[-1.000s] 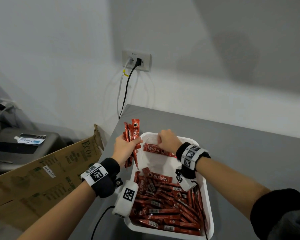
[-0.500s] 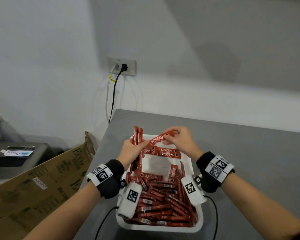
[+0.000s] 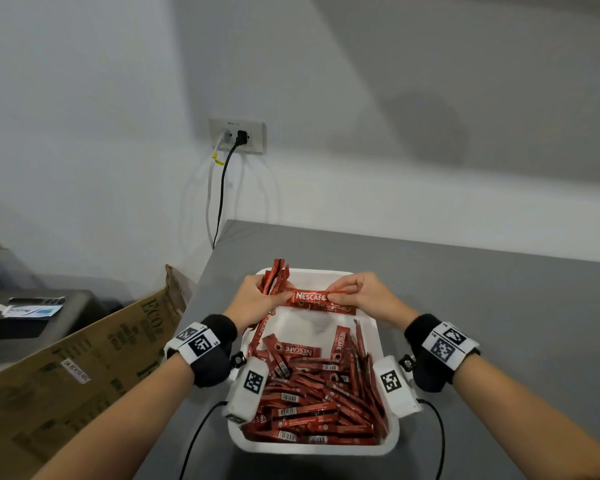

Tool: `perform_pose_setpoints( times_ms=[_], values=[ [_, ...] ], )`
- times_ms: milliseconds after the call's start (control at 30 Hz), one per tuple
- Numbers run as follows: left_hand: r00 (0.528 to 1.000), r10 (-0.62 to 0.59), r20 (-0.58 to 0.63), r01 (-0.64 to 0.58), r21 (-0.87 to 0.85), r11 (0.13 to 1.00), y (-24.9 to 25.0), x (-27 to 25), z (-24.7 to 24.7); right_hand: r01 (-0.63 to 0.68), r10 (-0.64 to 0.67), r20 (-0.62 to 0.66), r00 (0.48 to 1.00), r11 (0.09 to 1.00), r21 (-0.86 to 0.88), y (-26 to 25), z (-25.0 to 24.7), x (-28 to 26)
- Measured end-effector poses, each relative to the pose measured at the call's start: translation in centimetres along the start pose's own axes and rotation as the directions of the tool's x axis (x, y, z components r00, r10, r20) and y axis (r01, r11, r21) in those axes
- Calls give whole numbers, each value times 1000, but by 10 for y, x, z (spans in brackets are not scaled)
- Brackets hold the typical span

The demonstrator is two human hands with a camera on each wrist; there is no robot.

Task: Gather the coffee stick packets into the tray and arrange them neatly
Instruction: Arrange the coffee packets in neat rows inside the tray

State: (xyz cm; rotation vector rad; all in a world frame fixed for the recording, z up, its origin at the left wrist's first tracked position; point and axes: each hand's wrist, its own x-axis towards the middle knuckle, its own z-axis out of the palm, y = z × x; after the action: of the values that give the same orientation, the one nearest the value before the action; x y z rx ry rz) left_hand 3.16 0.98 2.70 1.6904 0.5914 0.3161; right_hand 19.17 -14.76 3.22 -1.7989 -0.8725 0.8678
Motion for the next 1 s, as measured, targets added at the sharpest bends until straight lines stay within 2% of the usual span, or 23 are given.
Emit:
perform_pose_setpoints(
  times_ms=[133, 300, 400, 533, 633, 767, 1000],
  values=[
    [999, 40, 28, -42, 58, 997, -7, -1, 4, -2, 10, 67, 998, 992, -129, 0, -4, 2],
    [999, 27, -43, -24, 70, 997, -8, 7, 9, 15, -14, 4, 1000, 952, -307, -1, -6, 7],
    [998, 33, -43, -29, 102, 994, -5, 11, 13, 63, -77, -13, 997, 888, -455, -4, -4, 12],
    [990, 36, -139, -12, 173, 985, -5, 17, 18, -8, -19, -50, 999, 863, -505, 2, -12, 23],
    [980, -7, -200, 37, 148, 988, -7, 21, 15, -54, 26, -56, 998, 799, -599, 11, -15, 36],
    [980, -31, -195, 55, 116, 992, -11, 22, 11, -73, 111, 9, 994, 714, -697, 21, -7, 54],
    [979, -43, -197, 60, 82, 995, -17, 21, 3, -18, 179, 87, 980, 513, -858, 26, -2, 72]
  ],
)
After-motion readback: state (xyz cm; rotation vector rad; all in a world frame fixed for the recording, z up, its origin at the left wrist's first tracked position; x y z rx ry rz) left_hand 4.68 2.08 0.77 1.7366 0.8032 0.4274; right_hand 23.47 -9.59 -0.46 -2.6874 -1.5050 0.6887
